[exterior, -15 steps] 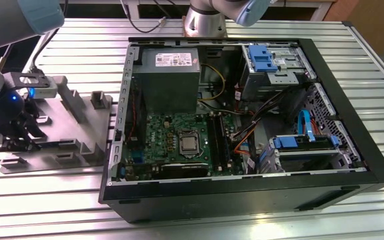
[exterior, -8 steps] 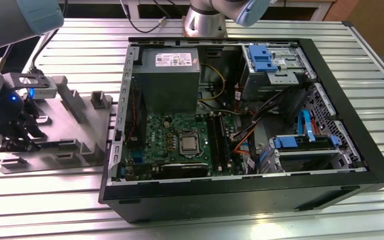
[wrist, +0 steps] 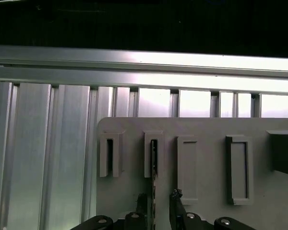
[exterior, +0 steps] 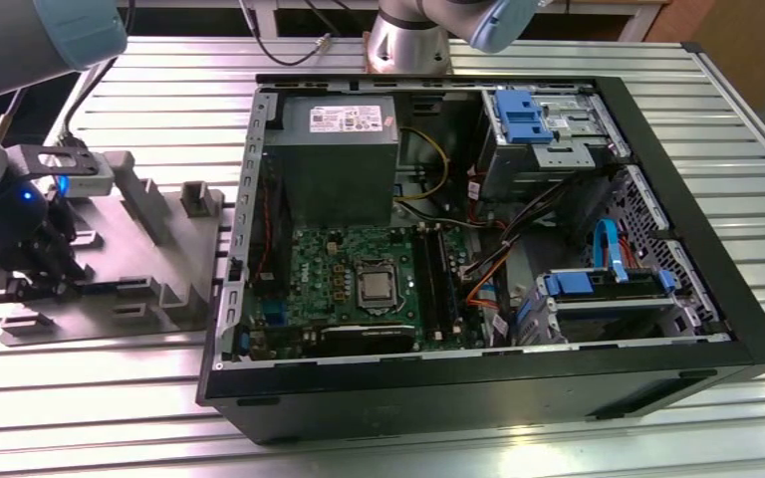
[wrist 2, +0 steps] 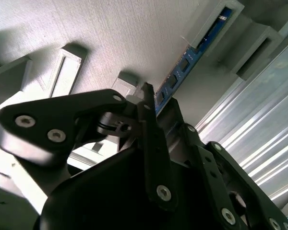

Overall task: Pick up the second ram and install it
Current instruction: 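Pick up the second ram and move it above second insertion slot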

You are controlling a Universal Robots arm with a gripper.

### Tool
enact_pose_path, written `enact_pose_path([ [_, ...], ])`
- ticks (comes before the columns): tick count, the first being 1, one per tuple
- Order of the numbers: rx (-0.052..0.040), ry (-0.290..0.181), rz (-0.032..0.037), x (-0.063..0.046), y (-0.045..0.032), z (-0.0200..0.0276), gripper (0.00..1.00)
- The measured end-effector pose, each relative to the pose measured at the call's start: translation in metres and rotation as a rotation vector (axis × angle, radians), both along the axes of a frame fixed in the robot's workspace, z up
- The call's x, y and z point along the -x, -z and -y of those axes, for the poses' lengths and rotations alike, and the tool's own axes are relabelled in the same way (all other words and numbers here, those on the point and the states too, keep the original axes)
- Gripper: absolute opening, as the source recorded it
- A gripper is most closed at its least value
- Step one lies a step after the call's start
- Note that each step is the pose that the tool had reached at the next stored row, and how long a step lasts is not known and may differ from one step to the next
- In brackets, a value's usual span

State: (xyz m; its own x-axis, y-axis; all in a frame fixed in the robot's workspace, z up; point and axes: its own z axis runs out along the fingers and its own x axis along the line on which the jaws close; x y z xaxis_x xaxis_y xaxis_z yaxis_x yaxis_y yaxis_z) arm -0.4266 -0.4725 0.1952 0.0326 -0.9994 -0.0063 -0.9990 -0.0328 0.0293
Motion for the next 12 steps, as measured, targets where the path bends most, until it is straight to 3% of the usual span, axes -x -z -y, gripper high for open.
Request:
enact_pose_path([
  [1,0.0001,0.0,0.0,0.0,0.0,0.0,0.32],
  [2,0.0002,0.0,0.0,0.0,0.0,0.0,0.25],
  [7,0.0006,0.0,-0.0008,-0.0002,-0.0013,0.0,0.25],
  [12,0.0013,0.0,-0.0009,-0.0008,-0.0014,0.0036,0.25],
])
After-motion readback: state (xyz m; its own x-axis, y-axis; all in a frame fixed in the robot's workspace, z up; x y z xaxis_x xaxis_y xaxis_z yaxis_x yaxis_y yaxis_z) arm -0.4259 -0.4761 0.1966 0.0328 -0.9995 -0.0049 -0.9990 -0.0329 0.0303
